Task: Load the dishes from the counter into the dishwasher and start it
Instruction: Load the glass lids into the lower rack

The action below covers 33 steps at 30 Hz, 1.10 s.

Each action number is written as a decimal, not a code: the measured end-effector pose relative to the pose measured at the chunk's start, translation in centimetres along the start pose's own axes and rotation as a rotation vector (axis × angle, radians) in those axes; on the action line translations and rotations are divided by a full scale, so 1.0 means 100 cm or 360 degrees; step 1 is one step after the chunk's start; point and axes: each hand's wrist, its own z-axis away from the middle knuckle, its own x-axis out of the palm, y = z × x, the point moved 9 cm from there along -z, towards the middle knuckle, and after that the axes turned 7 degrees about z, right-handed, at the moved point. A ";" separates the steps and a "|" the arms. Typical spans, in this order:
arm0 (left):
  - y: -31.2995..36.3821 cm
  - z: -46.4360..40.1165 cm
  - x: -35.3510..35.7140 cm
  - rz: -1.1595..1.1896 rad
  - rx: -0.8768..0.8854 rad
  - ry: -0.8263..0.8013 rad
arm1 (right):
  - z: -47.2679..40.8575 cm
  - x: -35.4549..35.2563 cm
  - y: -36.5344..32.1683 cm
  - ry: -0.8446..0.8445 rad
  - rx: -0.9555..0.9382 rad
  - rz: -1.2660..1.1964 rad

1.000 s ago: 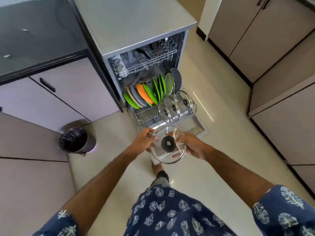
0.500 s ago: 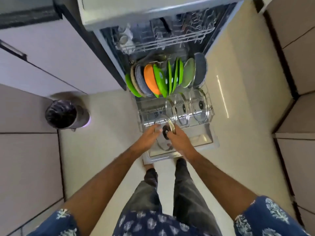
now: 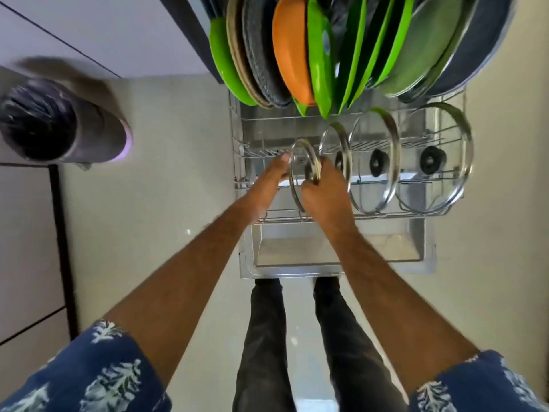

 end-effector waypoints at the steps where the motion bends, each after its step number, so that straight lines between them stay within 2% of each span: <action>1: -0.003 -0.009 -0.005 0.0003 0.0033 -0.0025 | -0.010 0.000 0.000 0.0039 -0.0015 0.0063; 3: -0.004 -0.023 -0.014 -0.0063 0.0089 -0.0084 | -0.026 -0.001 -0.003 0.0086 -0.0042 0.0188; 5: -0.004 -0.039 -0.027 -0.0366 0.0235 -0.0133 | -0.041 0.002 -0.012 0.0119 -0.0097 0.0389; 8: 0.003 -0.054 -0.039 -0.1416 0.0678 -0.0019 | -0.054 0.002 -0.023 0.0191 -0.0192 0.0648; 10: -0.005 -0.063 -0.038 -0.1859 0.0636 -0.0025 | -0.059 0.001 -0.024 0.0237 -0.0166 0.0719; 15: -0.030 -0.088 -0.022 -0.2482 0.0430 -0.0183 | -0.067 0.010 -0.019 0.0176 -0.0075 0.0840; 19: -0.037 -0.094 -0.021 -0.2634 0.0457 -0.0091 | -0.068 0.020 -0.011 0.0109 -0.0005 0.0807; 25: -0.036 -0.093 -0.019 -0.2532 0.0502 0.0005 | -0.067 0.013 -0.001 0.0182 0.0123 0.0737; 33: -0.036 -0.097 -0.018 -0.2544 0.0456 -0.0007 | -0.079 0.029 -0.009 0.0215 0.0072 0.0751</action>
